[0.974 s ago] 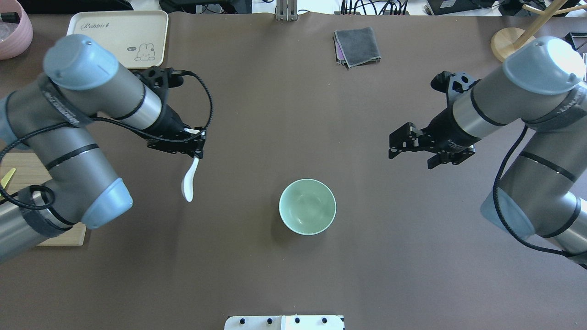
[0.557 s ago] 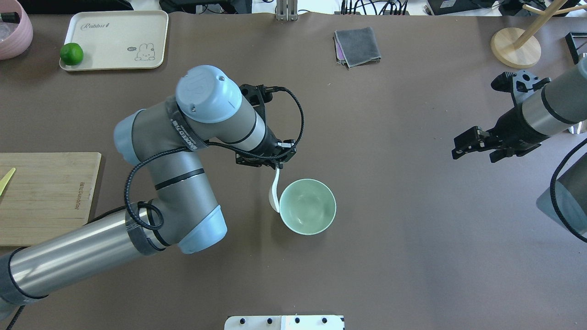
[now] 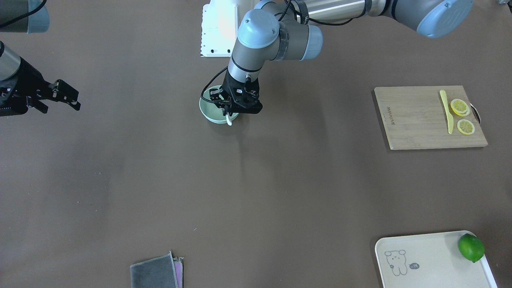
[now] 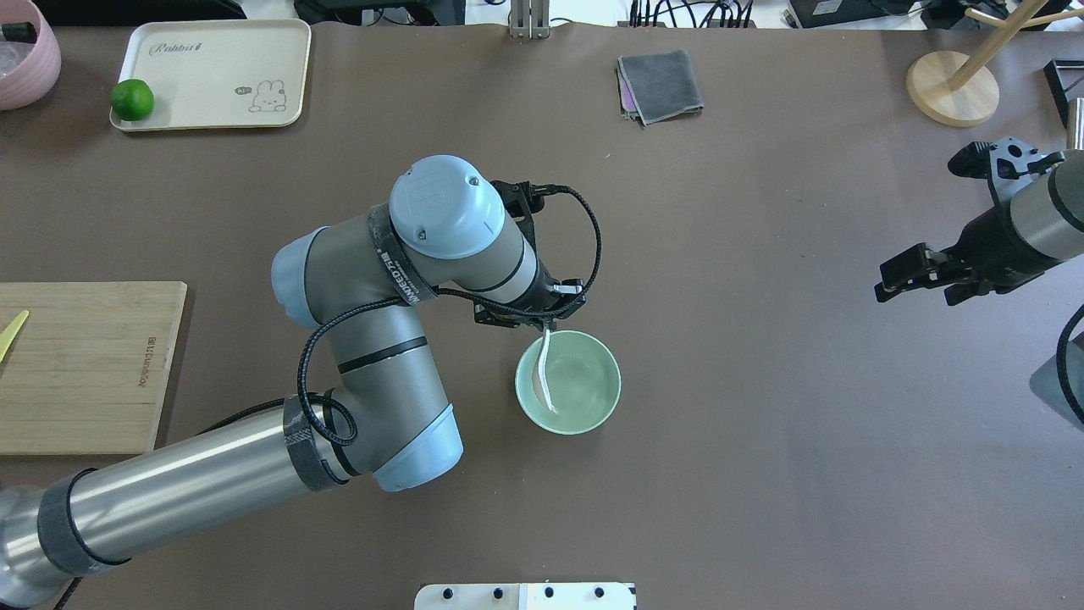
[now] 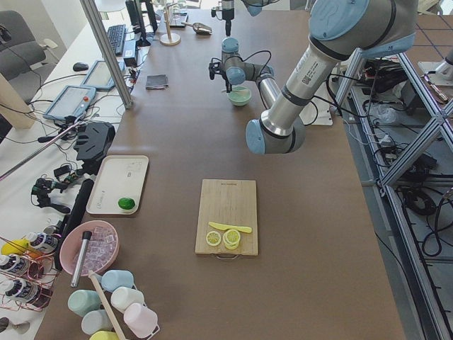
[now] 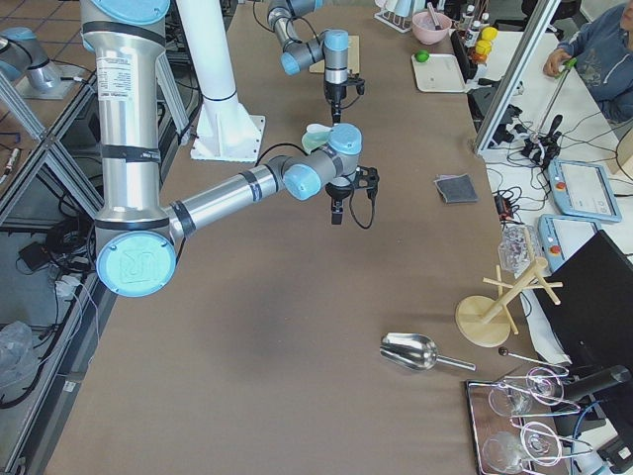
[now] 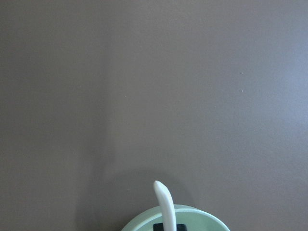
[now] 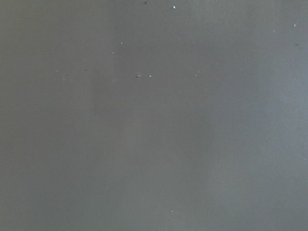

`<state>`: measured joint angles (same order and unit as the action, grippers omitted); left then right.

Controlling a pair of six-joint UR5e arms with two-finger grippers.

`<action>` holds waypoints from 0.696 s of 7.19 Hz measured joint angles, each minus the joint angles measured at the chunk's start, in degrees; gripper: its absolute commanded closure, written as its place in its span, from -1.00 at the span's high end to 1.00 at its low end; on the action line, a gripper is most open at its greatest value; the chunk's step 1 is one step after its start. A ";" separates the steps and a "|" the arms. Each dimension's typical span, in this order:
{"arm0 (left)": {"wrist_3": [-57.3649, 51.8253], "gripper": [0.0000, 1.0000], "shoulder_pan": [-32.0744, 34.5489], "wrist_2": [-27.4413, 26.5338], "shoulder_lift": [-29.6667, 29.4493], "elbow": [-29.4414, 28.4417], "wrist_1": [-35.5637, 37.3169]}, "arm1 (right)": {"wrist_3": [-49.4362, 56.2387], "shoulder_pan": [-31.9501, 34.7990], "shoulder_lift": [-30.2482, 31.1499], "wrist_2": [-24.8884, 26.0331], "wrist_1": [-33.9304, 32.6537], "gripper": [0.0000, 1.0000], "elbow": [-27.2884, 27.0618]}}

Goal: Place spoon in bowl
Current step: 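Move the spoon over the bowl with the left gripper and lower it in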

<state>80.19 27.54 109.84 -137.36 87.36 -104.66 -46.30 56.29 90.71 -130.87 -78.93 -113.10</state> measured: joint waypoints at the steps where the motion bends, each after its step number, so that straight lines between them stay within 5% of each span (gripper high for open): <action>1: -0.06 0.95 -0.42 -0.73 0.06 -0.10 -0.63 | 0.14 0.06 0.30 0.03 0.00 1.00 -0.02; 3: -0.78 0.95 0.22 -0.99 0.96 0.68 -0.61 | 0.21 0.43 0.42 0.03 0.00 1.00 -0.14; 5: -8.25 0.95 3.59 -0.62 8.70 7.09 2.80 | 2.24 1.79 0.71 0.01 -0.02 1.00 -0.01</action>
<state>71.94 31.13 109.22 -128.65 94.44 -101.86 -44.06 58.08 91.42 -130.87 -78.95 -113.11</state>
